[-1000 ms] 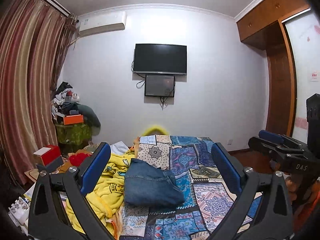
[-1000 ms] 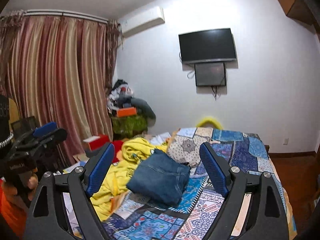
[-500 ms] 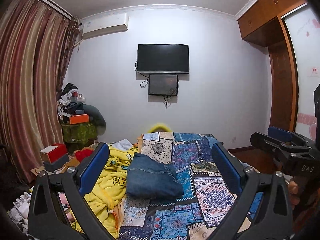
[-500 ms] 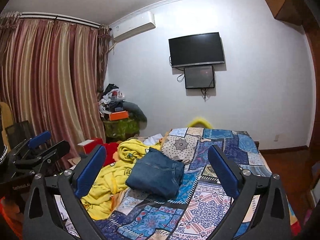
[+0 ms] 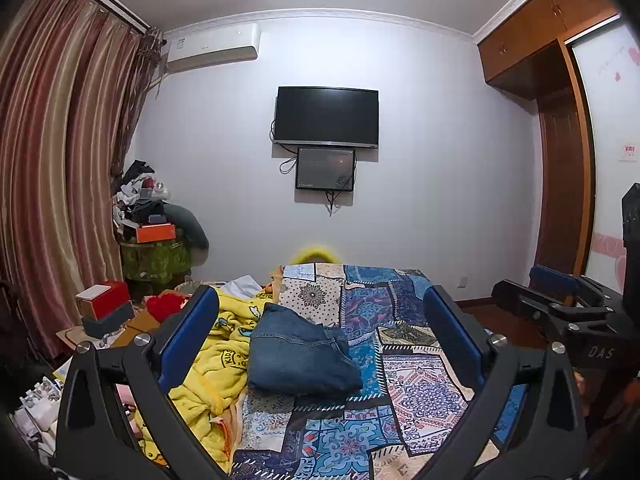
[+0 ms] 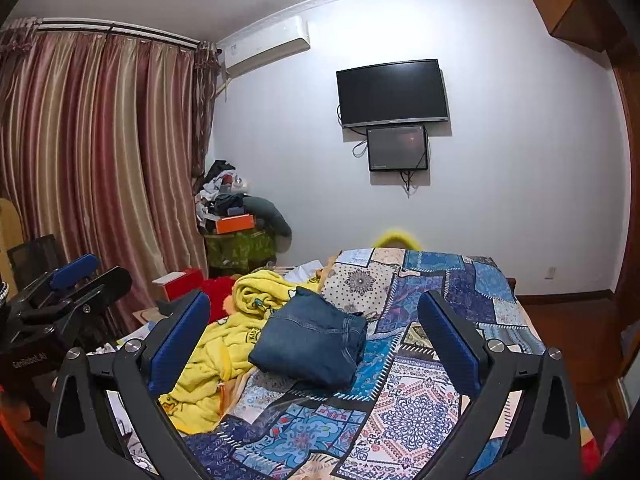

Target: Fold large clothes

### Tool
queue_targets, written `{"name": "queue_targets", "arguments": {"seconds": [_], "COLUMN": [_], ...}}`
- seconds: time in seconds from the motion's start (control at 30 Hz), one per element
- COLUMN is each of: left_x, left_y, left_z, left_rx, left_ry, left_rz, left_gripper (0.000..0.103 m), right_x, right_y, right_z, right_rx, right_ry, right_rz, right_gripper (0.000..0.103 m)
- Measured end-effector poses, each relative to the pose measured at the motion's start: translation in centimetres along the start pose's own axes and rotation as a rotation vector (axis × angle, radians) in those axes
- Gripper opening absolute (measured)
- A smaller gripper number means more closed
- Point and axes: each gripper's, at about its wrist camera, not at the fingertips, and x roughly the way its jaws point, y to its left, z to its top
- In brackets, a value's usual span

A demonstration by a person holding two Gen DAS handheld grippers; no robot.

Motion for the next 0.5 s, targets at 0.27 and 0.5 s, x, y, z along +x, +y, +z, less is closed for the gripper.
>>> {"name": "queue_targets", "arguments": {"seconds": [0.27,0.5], "left_x": [0.25,0.56], "left_y": [-0.08,-0.35], "left_z": [-0.12,-0.32], "left_rx": [0.004,0.006], "left_ry": [0.009,0.012], "left_rz": [0.007,0.014], "left_gripper": [0.103,0.103], "right_x": [-0.11,-0.18], "right_y": [0.25,0.22], "right_z": [-0.01,-0.01], "right_rx": [-0.015,-0.007], "right_ry": [0.004,0.004], "right_rz": [-0.003,0.006], "right_gripper": [0.103,0.103]}}
